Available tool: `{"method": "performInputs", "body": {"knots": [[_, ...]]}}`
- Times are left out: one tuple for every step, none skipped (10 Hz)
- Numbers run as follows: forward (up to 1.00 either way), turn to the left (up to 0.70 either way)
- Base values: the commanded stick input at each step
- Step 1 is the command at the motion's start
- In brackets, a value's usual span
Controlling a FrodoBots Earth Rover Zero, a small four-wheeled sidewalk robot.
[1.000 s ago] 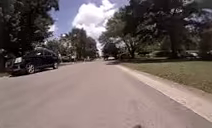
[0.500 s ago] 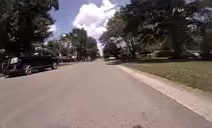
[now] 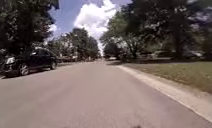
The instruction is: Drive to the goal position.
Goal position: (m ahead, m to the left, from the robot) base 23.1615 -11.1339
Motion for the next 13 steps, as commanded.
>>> {"method": "performInputs", "body": {"knots": [[0.70, 0.00], [0.70, -0.25], [0.70, -0.35], [0.70, -0.10], [0.70, 0.00], [0.70, 0.00], [0.70, 0.00], [0.70, 0.00], [0.70, 0.00], [0.70, 0.00], [0.70, 0.00], [0.70, 0.00], [0.70, 0.00]]}}
